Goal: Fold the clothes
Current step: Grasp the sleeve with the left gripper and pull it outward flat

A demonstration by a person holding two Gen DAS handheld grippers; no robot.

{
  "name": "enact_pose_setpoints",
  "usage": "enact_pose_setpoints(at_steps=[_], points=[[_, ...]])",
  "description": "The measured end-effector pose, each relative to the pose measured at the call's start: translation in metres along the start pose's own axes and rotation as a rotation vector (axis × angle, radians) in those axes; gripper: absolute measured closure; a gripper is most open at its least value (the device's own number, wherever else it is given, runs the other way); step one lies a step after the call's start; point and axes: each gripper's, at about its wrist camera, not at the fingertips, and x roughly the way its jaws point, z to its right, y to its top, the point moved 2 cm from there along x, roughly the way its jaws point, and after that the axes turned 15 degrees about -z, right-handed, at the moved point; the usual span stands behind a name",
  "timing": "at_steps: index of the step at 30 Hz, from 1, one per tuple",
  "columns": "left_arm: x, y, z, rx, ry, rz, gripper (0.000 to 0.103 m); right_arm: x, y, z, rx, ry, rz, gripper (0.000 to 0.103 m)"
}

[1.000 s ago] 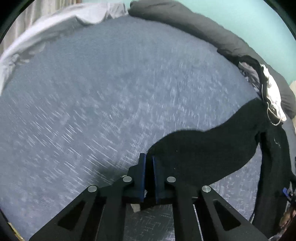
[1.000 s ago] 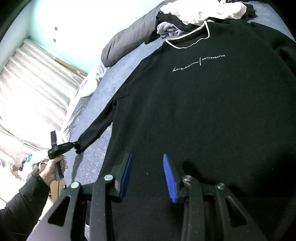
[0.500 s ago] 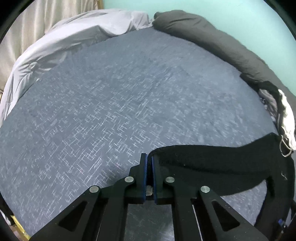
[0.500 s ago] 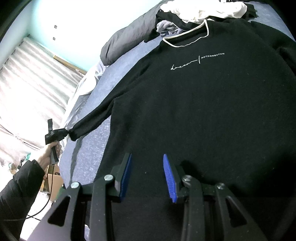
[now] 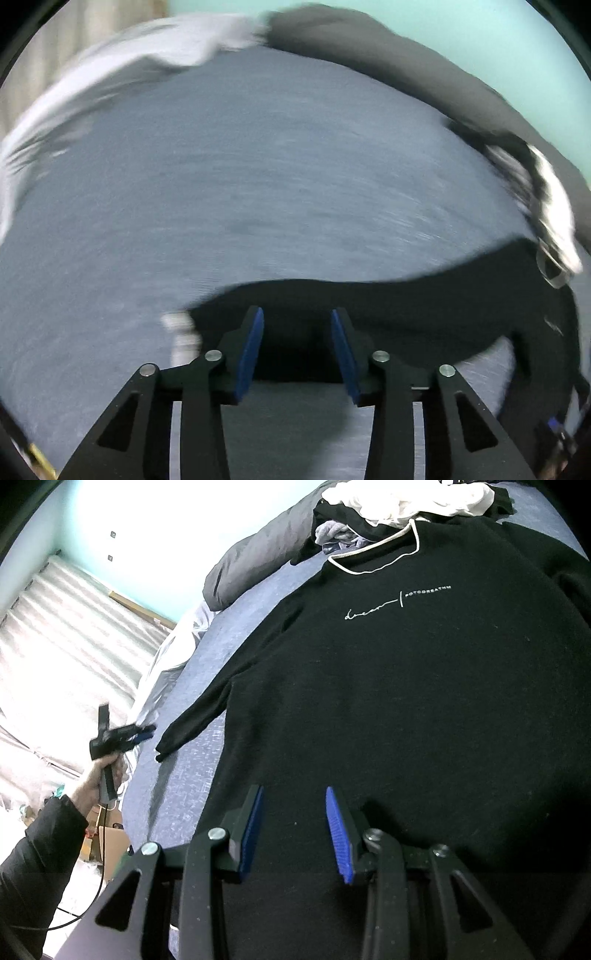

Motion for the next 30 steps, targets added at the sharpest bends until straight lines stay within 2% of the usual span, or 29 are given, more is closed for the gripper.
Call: enact_pose_setpoints(at_steps=[4, 10, 13, 15, 19, 20, 21, 22, 23, 25, 30], points=[[0.023, 0.024, 0.077, 0.161, -0.055, -0.031, 0.060, -0.003, 0.002, 0.005, 0.008, -0.008, 0.002, 0.068], [0.055, 0.057, 0.156, 0.277, -0.081, -0.048, 0.060, -0.010, 0.006, 0.018, 0.024, -0.032, 0.015, 0.068], [0.069, 0.067, 0.171, 0.298, -0.086, -0.072, 0.060, -0.011, 0.008, 0.025, 0.035, -0.050, 0.013, 0.066], [0.079, 0.072, 0.174, 0.306, -0.088, -0.082, 0.060, -0.013, 0.009, 0.028, 0.039, -0.069, 0.016, 0.056], [0.091, 0.074, 0.180, 0.321, -0.115, -0.089, 0.061, -0.017, 0.010, 0.030, 0.038, -0.096, 0.023, 0.054], [0.093, 0.074, 0.181, 0.326, -0.117, -0.091, 0.063, -0.018, 0.009, 0.030, 0.036, -0.099, 0.025, 0.054], [0.095, 0.073, 0.182, 0.333, -0.116, -0.095, 0.075, -0.018, 0.009, 0.029, 0.034, -0.101, 0.026, 0.054], [0.097, 0.073, 0.184, 0.340, -0.110, -0.095, 0.091, -0.017, 0.009, 0.029, 0.030, -0.104, 0.024, 0.054], [0.097, 0.073, 0.184, 0.345, -0.102, -0.087, 0.095, -0.016, 0.009, 0.028, 0.027, -0.106, 0.021, 0.054], [0.093, 0.073, 0.184, 0.351, -0.090, -0.067, 0.099, -0.014, 0.008, 0.027, 0.023, -0.109, 0.015, 0.054], [0.075, 0.088, 0.182, 0.313, -0.049, 0.017, 0.100, -0.012, 0.008, 0.028, 0.023, -0.107, 0.011, 0.054]])
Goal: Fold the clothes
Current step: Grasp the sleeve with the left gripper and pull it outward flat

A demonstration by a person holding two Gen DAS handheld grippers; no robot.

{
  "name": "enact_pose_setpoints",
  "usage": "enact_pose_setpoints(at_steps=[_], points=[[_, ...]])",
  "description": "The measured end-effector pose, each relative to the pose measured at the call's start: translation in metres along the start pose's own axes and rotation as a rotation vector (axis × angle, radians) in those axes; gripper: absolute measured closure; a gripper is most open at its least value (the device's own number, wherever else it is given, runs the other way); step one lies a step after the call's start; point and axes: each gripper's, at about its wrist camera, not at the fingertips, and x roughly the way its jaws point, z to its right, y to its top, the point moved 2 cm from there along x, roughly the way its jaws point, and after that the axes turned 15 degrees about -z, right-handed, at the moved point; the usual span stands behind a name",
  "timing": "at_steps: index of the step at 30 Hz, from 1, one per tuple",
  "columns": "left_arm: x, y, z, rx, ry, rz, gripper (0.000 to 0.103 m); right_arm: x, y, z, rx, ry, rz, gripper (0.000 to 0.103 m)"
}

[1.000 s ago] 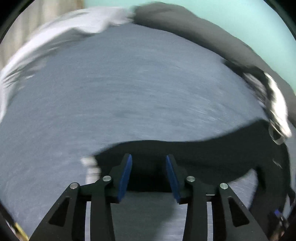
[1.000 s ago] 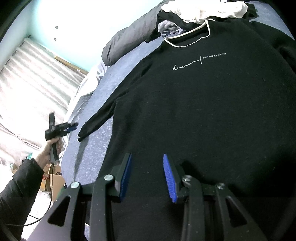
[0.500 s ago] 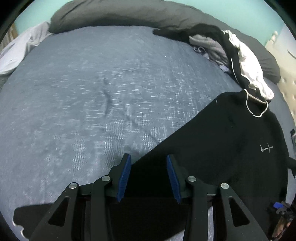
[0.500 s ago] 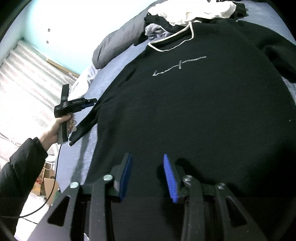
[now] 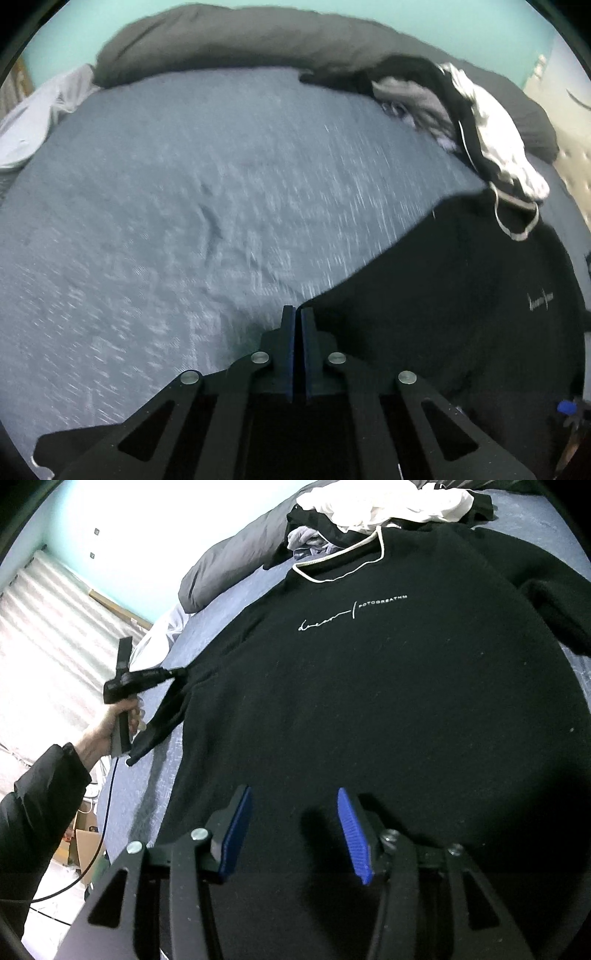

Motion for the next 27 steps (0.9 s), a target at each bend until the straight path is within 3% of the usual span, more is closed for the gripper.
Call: enact_pose_setpoints(at_steps=[7, 10, 15, 20, 27], points=[[0.023, 0.021, -0.008, -0.063, 0.025, -0.067, 0.100, -0.001, 0.000, 0.006, 0.010, -0.003, 0.002, 0.054], [0.034, 0.021, -0.013, -0.088, 0.023, -0.094, 0.094, -0.001, 0.001, 0.008, 0.013, 0.002, 0.002, 0.054], [0.012, 0.010, -0.034, -0.113, 0.036, -0.072, 0.088, -0.006, 0.001, 0.006, 0.010, 0.009, 0.011, 0.054], [-0.021, -0.021, -0.071, -0.160, 0.040, -0.046, 0.081, -0.009, 0.000, 0.000, -0.002, 0.021, 0.020, 0.054], [-0.027, -0.084, -0.116, -0.215, 0.062, -0.101, 0.079, -0.008, -0.001, -0.006, -0.012, 0.027, 0.019, 0.054]])
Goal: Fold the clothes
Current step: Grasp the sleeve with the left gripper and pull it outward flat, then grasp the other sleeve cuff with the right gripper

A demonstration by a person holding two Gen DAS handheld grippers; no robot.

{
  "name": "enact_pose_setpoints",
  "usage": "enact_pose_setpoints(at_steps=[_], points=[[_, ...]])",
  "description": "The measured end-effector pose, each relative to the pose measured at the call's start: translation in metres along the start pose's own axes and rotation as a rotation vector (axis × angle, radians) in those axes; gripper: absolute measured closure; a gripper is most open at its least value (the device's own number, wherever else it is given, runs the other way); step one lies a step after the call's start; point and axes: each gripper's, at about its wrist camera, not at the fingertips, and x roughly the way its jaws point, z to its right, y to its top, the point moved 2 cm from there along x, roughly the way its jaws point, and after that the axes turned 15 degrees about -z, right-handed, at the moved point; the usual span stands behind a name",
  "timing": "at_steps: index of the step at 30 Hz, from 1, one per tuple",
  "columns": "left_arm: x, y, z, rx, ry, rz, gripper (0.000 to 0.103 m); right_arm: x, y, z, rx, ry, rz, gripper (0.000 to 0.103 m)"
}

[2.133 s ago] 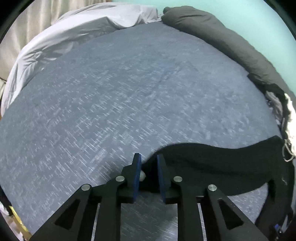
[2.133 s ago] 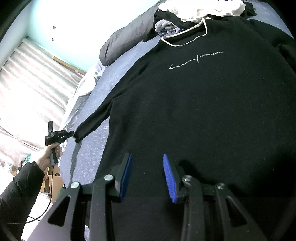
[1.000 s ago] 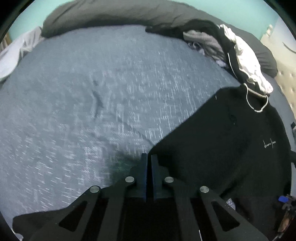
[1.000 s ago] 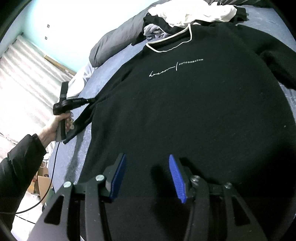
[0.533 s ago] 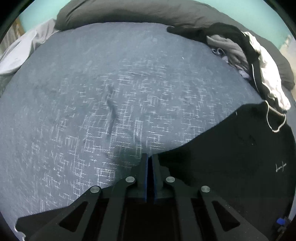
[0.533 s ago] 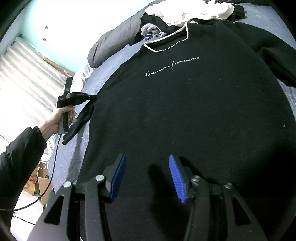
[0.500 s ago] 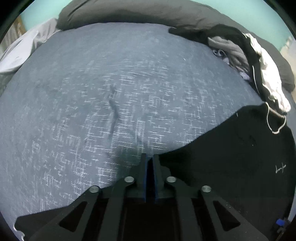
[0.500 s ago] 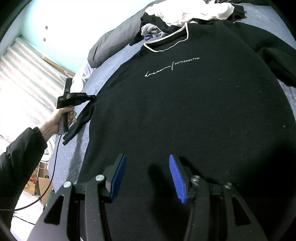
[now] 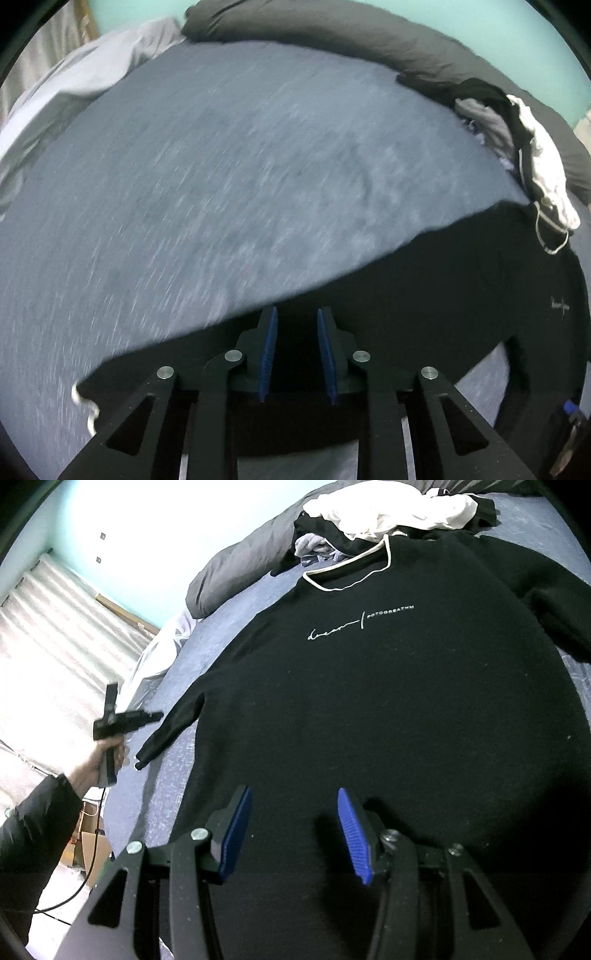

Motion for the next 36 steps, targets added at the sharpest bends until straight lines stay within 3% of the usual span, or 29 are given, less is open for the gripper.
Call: enact_pose_setpoints(at_steps=[5, 10, 12, 16, 17, 19, 23, 26, 28, 29, 33, 36], points=[[0.017, -0.027, -0.024, -0.037, 0.005, -0.046, 0.078, 0.002, 0.001, -0.004, -0.003, -0.001, -0.001, 0.054], [0.013, -0.035, -0.026, -0.063, 0.008, -0.030, 0.078, 0.003, 0.002, -0.004, 0.000, -0.004, -0.001, 0.054], [0.001, -0.036, -0.017, -0.074, -0.030, 0.001, 0.078, 0.002, 0.002, -0.003, 0.007, -0.003, 0.003, 0.054], [-0.021, -0.048, 0.021, -0.039, -0.099, 0.072, 0.077, -0.002, 0.002, -0.002, 0.019, 0.002, 0.017, 0.054], [-0.024, -0.053, 0.037, -0.023, -0.113, 0.084, 0.074, -0.004, 0.002, -0.002, 0.020, 0.003, 0.022, 0.054], [-0.026, -0.059, 0.066, 0.007, -0.140, 0.098, 0.055, -0.007, 0.002, -0.001, 0.023, 0.003, 0.030, 0.054], [-0.031, -0.087, 0.127, 0.085, -0.227, 0.119, 0.053, -0.014, 0.003, 0.002, 0.039, 0.010, 0.047, 0.053], [-0.025, -0.100, 0.166, 0.101, -0.305, 0.100, 0.051, -0.017, 0.003, 0.005, 0.050, 0.015, 0.056, 0.053], [-0.018, -0.114, 0.187, 0.103, -0.345, 0.080, 0.037, -0.018, 0.003, 0.007, 0.057, 0.012, 0.057, 0.053], [-0.016, -0.119, 0.195, 0.106, -0.359, 0.071, 0.036, -0.018, 0.003, 0.009, 0.060, 0.011, 0.057, 0.053], [0.004, -0.139, 0.234, 0.158, -0.355, 0.025, 0.032, -0.022, 0.001, 0.014, 0.070, 0.005, 0.063, 0.053], [0.010, -0.148, 0.250, 0.144, -0.379, 0.034, 0.023, -0.024, 0.000, 0.019, 0.077, -0.007, 0.068, 0.053]])
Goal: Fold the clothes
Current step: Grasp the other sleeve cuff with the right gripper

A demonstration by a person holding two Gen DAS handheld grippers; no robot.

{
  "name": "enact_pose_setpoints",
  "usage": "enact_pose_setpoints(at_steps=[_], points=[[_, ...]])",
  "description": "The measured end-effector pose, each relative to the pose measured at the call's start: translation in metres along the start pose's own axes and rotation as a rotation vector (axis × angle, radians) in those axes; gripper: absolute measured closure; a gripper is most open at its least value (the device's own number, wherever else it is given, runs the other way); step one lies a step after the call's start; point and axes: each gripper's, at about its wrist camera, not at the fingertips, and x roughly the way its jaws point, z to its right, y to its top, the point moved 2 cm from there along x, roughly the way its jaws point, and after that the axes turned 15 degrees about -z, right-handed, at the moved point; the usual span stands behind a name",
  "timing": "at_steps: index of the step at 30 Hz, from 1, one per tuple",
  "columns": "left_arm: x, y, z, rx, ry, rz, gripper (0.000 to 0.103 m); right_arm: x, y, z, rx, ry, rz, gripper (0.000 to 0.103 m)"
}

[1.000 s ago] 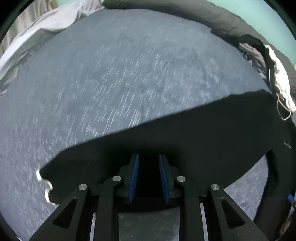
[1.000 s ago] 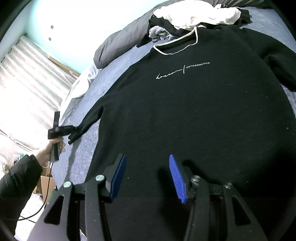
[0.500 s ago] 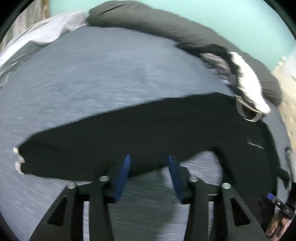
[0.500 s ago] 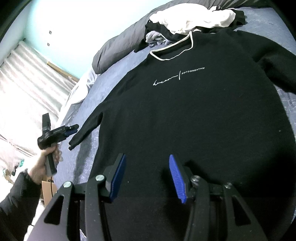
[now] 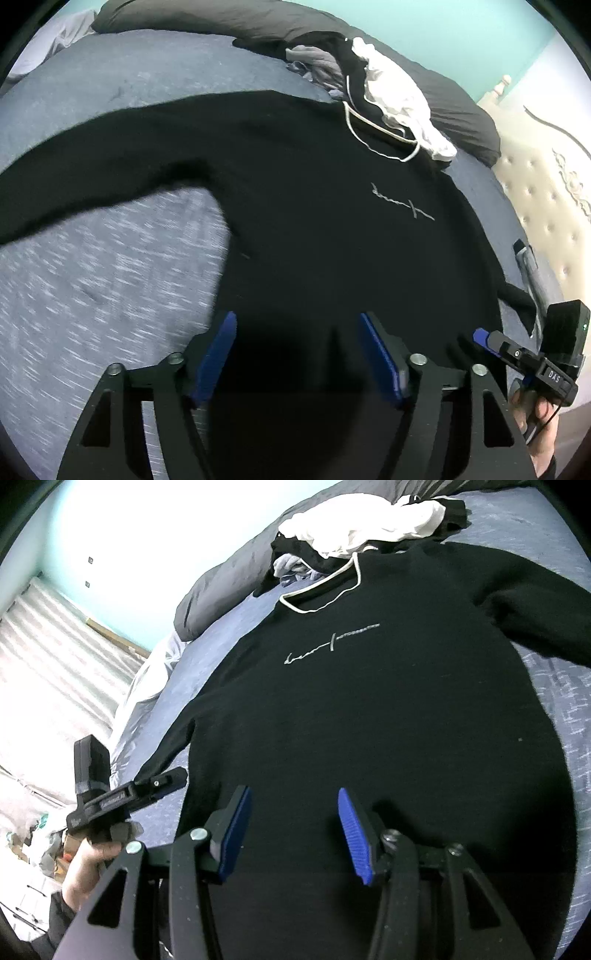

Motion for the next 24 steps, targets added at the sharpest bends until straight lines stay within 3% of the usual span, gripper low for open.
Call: enact_pose_setpoints(at_steps=[4, 9, 13, 24], points=[[0.009, -0.005, 0.015, -0.002, -0.016, 0.011, 0.013, 0.000, 0.001, 0.006, 0.013, -0.012, 0.002, 0.051], [0.011, -0.008, 0.026, 0.042, 0.023, 0.032, 0.002, -0.002, -0.003, 0.012, 0.023, -0.028, 0.004, 0.048], [0.020, -0.008, 0.030, 0.039, 0.032, 0.024, 0.000, -0.015, -0.006, 0.018, 0.030, -0.058, 0.030, 0.047], [0.026, -0.009, 0.035, 0.058, 0.050, 0.024, 0.000, -0.130, -0.015, 0.085, 0.213, -0.211, 0.199, 0.044]])
